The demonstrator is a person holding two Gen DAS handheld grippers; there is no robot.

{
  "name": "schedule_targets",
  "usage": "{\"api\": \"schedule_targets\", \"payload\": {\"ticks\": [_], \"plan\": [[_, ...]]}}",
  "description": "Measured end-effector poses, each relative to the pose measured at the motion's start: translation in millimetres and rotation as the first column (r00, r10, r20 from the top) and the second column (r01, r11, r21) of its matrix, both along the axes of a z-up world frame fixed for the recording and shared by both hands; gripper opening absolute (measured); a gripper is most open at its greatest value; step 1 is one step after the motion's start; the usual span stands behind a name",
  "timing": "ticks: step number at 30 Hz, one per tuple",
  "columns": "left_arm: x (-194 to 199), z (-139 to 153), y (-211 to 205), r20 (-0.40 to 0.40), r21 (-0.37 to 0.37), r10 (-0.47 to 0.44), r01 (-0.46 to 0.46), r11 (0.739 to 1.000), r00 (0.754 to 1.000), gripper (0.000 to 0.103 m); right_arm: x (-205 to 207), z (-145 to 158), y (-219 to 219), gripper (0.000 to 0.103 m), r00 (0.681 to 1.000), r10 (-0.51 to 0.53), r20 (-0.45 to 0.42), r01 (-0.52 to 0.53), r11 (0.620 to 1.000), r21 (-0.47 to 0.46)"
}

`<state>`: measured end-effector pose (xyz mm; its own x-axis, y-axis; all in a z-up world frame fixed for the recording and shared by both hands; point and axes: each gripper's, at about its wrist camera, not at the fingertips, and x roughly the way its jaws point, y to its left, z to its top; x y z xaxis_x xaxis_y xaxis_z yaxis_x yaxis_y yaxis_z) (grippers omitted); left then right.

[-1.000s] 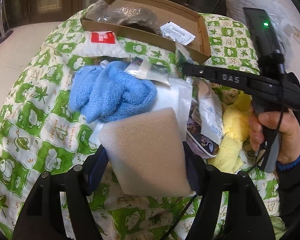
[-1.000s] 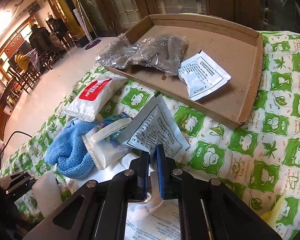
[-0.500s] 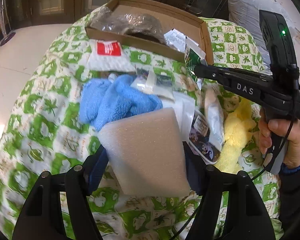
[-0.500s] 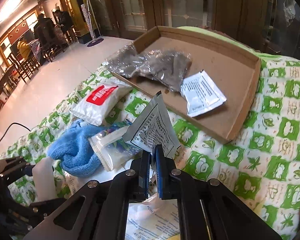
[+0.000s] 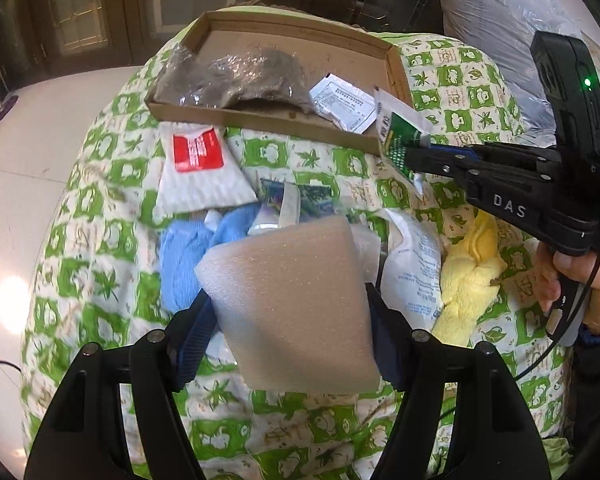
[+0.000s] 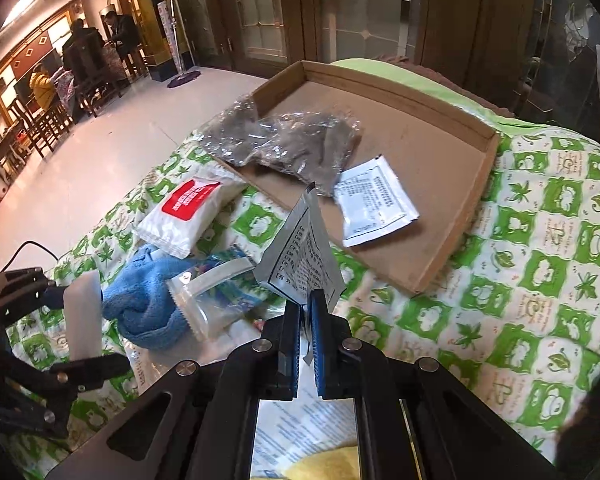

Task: Organize soft objects
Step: 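Carry the foam sheet into the tray with left tool while right tool releases its sachet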

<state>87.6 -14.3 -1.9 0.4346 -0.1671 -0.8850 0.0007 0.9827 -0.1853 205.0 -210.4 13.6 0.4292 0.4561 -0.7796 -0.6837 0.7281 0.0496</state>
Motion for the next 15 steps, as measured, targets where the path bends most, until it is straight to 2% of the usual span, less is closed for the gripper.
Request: {"api": "schedule_targets", "payload": {"ticks": [15], "plan": [[46.5,16.9,9.9,0.01,0.021,-0.015,0.015,1.0,1.0,0.069,16.3,4.5,-1.5,0.005,1.0,-0.002,0.005,0.003,1.0,-0.028]]}}
